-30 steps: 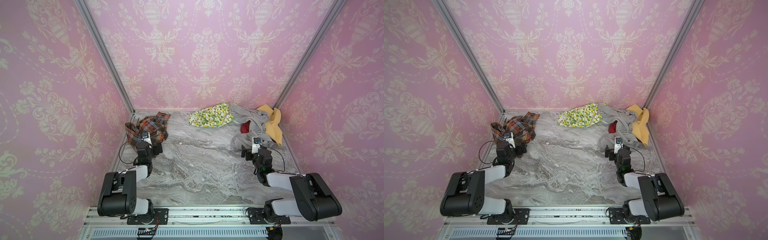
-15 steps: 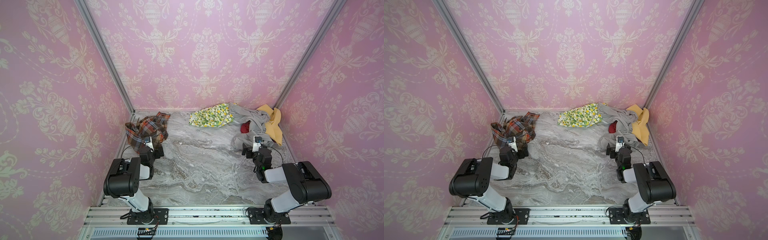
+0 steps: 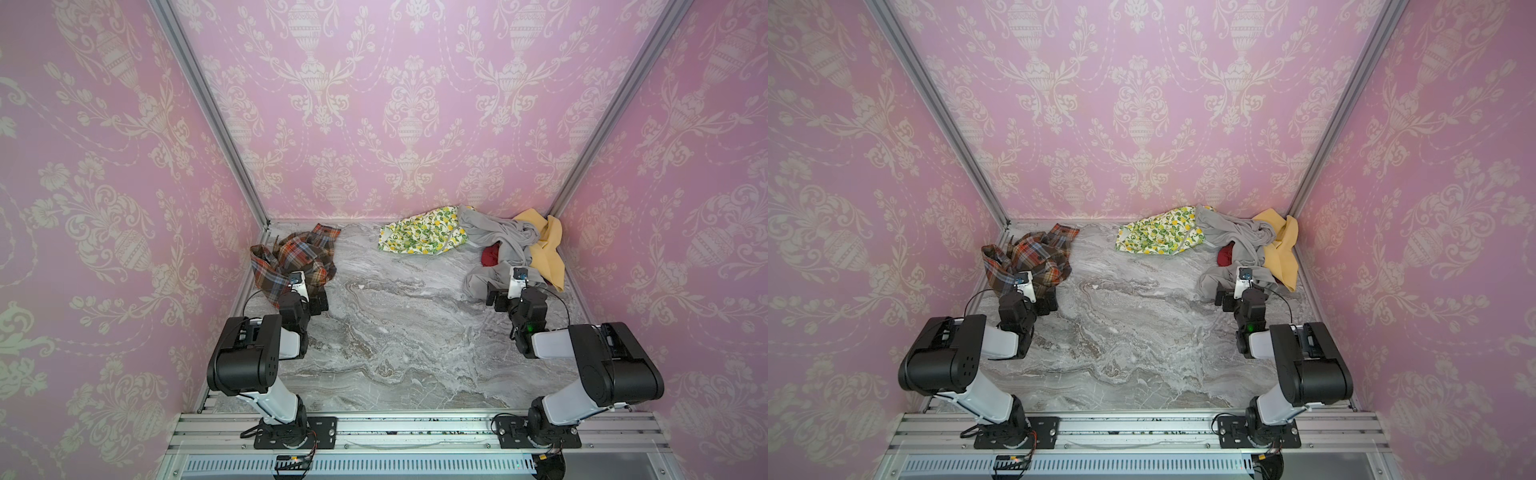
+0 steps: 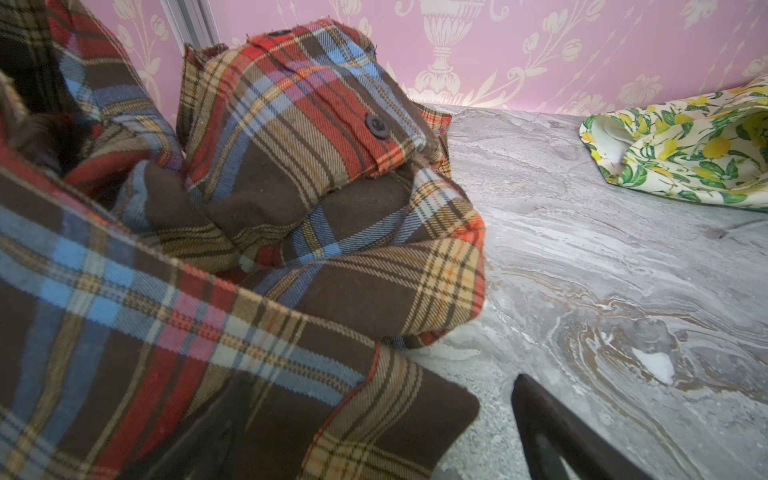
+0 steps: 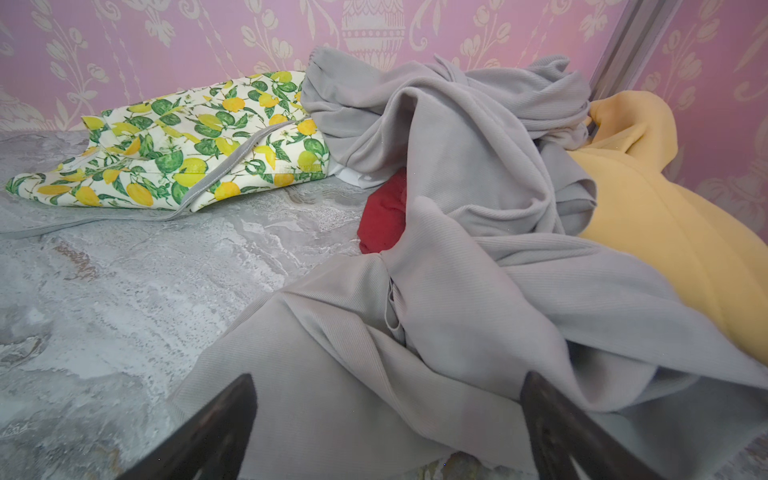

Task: Pick out a specific cloth from the pile

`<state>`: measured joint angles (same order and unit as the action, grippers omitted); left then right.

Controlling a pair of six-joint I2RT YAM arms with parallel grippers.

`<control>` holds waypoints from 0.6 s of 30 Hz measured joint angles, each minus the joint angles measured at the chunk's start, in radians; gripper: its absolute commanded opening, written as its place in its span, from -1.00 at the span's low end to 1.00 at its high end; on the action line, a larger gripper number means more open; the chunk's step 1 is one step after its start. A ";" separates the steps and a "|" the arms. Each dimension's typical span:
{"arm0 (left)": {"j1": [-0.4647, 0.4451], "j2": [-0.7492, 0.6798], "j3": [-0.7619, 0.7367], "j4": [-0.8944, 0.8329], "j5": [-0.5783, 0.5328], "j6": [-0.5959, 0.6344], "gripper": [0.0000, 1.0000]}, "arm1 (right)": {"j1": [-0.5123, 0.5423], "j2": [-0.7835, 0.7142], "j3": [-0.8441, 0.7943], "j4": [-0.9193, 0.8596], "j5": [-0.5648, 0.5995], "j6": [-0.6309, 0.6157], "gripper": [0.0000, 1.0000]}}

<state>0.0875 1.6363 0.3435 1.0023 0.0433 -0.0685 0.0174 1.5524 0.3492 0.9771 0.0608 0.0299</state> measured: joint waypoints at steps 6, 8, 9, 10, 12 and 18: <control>0.000 0.000 0.000 0.000 0.002 0.001 0.99 | 0.000 0.000 0.000 0.000 -0.002 0.000 1.00; 0.000 0.000 0.000 0.000 0.003 0.001 0.99 | 0.000 0.000 0.000 0.000 -0.002 0.000 1.00; 0.000 0.000 0.000 0.000 0.003 0.001 0.99 | 0.000 0.000 0.000 0.000 -0.002 0.000 1.00; 0.000 0.000 0.000 0.000 0.003 0.001 0.99 | 0.000 0.000 0.000 0.000 -0.002 0.000 1.00; 0.000 0.000 0.000 0.000 0.003 0.001 0.99 | 0.000 0.000 0.000 -0.001 -0.002 0.000 1.00; 0.000 0.000 0.000 0.000 0.003 0.001 0.99 | 0.000 0.000 0.000 -0.018 -0.002 0.000 1.00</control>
